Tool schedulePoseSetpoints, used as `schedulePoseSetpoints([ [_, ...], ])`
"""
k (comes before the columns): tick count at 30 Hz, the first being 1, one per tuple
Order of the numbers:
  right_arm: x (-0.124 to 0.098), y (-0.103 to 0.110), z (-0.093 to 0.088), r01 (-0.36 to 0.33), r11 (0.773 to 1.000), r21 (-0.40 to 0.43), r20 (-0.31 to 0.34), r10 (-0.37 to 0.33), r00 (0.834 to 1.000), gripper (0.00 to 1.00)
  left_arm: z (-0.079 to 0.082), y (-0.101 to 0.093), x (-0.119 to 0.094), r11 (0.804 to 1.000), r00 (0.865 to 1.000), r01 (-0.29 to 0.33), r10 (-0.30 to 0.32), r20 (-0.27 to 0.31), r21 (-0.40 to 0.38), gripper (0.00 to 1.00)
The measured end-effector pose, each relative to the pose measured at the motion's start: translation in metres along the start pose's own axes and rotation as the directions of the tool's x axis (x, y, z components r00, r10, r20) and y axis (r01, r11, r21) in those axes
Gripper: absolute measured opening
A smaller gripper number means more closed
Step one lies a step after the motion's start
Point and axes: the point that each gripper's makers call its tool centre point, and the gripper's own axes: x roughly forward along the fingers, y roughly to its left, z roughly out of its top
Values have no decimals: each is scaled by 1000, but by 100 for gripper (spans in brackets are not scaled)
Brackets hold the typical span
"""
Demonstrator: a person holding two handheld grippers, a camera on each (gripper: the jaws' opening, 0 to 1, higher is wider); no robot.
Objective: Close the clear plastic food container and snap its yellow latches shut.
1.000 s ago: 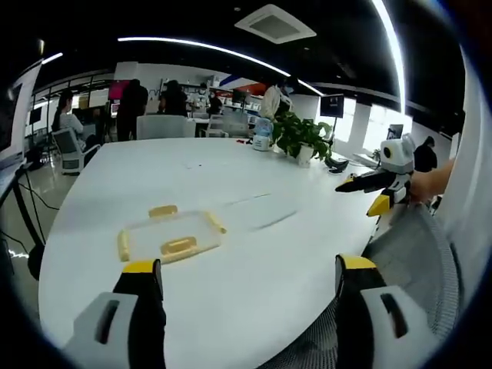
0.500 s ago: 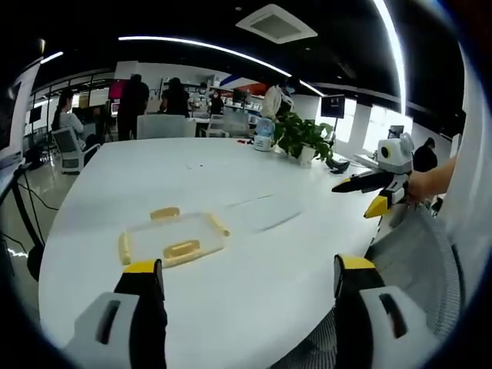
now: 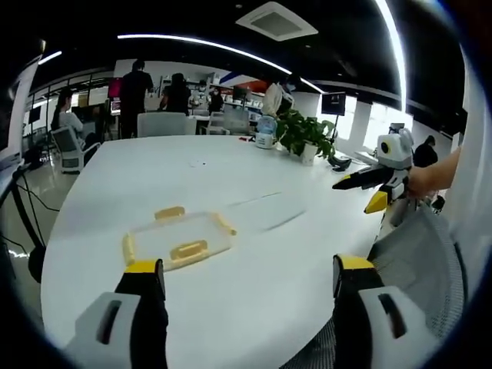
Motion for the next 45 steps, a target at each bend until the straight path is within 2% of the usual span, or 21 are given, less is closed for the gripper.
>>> schedulePoseSetpoints([
  [19,16,-1,11,-31,999,-28,-12,31,999,77,-3,14,-1,1000,999,13,-12,-36,23,88],
  [34,37,-3,28,-57,997,-54,-12,57,998,77,-1,30,3,998,998,24,-21,-57,51,87],
  [45,49,-6,32,-79,995,-68,-30,77,997,76,-1,41,8,997,997,33,-27,-79,73,86],
])
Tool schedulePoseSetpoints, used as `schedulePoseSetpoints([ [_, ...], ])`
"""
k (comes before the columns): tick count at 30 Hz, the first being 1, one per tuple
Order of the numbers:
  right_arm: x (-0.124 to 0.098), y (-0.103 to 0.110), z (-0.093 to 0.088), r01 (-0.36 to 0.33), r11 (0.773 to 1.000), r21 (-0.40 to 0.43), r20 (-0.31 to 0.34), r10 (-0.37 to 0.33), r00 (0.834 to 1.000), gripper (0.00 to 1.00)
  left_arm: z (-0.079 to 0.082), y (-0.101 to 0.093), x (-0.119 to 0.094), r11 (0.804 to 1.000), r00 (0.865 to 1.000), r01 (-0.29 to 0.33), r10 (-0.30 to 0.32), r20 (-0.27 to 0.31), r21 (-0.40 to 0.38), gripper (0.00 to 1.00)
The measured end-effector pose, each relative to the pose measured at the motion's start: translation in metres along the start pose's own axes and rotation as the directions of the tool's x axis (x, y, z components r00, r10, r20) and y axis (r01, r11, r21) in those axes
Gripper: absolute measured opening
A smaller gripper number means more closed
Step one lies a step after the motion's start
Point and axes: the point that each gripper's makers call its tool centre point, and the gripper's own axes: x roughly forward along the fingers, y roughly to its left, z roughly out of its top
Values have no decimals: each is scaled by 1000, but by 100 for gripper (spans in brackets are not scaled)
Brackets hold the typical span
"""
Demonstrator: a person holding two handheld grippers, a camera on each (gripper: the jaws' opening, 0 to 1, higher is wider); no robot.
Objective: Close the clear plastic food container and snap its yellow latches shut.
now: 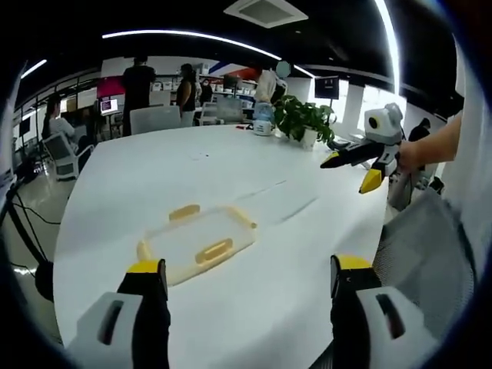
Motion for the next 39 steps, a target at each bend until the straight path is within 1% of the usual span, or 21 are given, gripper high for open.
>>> schedulePoseSetpoints([
  [8,7,-2,5,-7,1000,1,4,7,1000,76,4,5,6,1000,1000,10,-10,-3,6,86],
  [16,14,-7,6,-16,1000,-10,-10,16,1000,75,9,17,7,1000,1000,3,-3,1,5,85],
  [26,24,-11,14,-30,999,-32,-21,29,999,75,7,31,5,1000,1000,-2,2,-7,14,85],
  [39,40,-13,24,-47,998,-45,-23,46,999,75,5,44,9,1000,1000,2,-2,-16,16,85],
])
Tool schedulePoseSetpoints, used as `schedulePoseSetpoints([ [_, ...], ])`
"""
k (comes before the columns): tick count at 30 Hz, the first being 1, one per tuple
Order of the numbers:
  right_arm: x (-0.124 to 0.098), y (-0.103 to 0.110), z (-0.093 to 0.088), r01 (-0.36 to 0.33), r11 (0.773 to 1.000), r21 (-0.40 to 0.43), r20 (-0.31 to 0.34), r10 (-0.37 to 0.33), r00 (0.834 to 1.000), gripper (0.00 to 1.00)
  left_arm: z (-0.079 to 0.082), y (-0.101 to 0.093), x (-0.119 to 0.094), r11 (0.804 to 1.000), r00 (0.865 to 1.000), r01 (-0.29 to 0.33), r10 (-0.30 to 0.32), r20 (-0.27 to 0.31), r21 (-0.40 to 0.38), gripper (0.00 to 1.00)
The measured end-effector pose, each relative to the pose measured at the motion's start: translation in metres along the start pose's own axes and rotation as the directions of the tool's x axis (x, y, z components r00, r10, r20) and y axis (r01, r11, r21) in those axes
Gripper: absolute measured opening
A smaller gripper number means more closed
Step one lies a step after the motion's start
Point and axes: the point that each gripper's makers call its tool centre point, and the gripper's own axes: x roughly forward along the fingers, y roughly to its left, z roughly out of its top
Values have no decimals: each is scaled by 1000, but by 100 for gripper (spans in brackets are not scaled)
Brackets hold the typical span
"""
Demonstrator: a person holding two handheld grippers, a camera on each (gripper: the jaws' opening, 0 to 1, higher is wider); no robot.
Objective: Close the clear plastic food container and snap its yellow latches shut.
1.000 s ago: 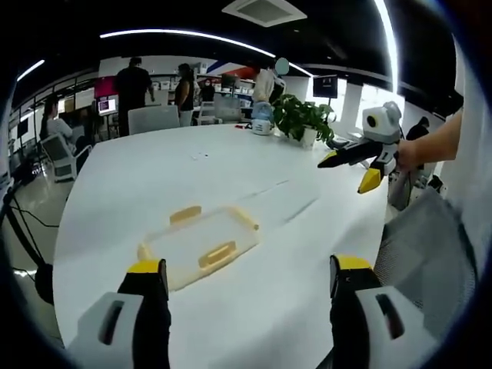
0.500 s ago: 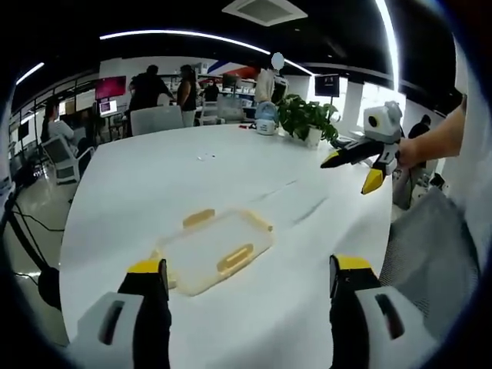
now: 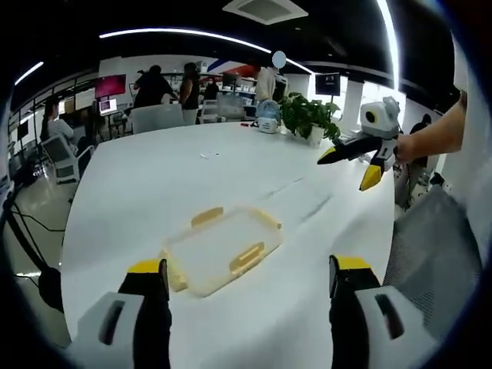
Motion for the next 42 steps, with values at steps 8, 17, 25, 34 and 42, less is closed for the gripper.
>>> schedulePoseSetpoints([
  [8,8,-6,6,-7,1000,-15,-5,7,1000,75,-2,10,4,1000,1000,7,-7,-17,10,84],
  [17,18,-12,8,-15,1000,-17,-10,15,1000,74,-2,21,9,1000,1000,9,-9,-28,21,84],
  [25,27,-19,13,-16,1000,-5,-5,16,1000,74,-3,33,14,1000,999,5,-5,-31,6,83],
  [34,44,-19,20,-34,999,-17,-5,34,999,73,-3,39,20,999,999,13,-12,-47,30,83],
  [42,51,-20,24,-58,997,-48,-21,57,998,73,-3,45,23,998,997,30,-25,-69,59,83],
])
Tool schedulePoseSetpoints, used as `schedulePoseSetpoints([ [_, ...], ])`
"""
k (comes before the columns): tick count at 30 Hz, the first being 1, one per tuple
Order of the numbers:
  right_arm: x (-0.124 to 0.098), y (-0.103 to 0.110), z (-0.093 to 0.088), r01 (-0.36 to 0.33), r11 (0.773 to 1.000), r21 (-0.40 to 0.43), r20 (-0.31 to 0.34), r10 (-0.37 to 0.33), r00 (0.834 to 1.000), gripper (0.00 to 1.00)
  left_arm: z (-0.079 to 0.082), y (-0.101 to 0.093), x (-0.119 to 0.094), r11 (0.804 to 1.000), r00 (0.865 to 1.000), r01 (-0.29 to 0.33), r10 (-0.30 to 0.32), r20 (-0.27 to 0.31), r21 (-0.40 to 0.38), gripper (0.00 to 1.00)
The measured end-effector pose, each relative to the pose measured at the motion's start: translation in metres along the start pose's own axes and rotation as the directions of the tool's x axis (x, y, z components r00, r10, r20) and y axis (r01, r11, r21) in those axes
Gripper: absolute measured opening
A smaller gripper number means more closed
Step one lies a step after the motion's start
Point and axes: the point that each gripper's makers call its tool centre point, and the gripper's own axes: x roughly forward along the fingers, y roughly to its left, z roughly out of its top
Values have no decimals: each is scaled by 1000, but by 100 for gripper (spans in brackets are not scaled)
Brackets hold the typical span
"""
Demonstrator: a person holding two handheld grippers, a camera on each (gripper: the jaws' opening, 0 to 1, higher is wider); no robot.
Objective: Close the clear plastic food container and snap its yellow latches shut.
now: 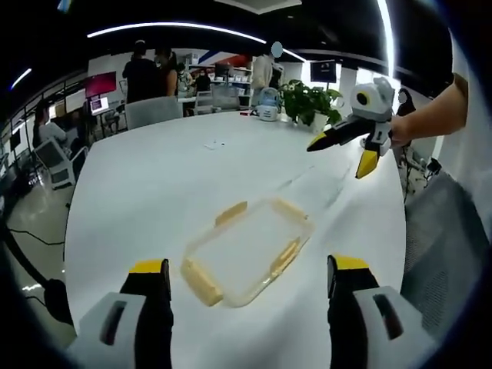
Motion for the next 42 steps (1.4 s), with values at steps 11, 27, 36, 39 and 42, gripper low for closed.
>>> schedulePoseSetpoints([
  [11,11,0,-3,-42,997,-59,-46,40,998,72,-5,8,4,998,998,34,-32,-47,50,82],
  [27,26,-1,-5,-94,989,-116,-89,84,992,71,-13,11,16,986,988,100,-83,-127,131,79],
  [36,36,2,-9,-145,977,-157,-133,125,983,70,-18,14,23,977,979,142,-115,-167,157,78],
  [39,40,3,-10,-162,971,-177,-151,135,979,69,-21,15,25,970,973,165,-131,-191,179,78],
  [42,45,5,-10,-177,966,-191,-168,145,975,69,-22,15,26,962,967,183,-139,-213,202,77],
])
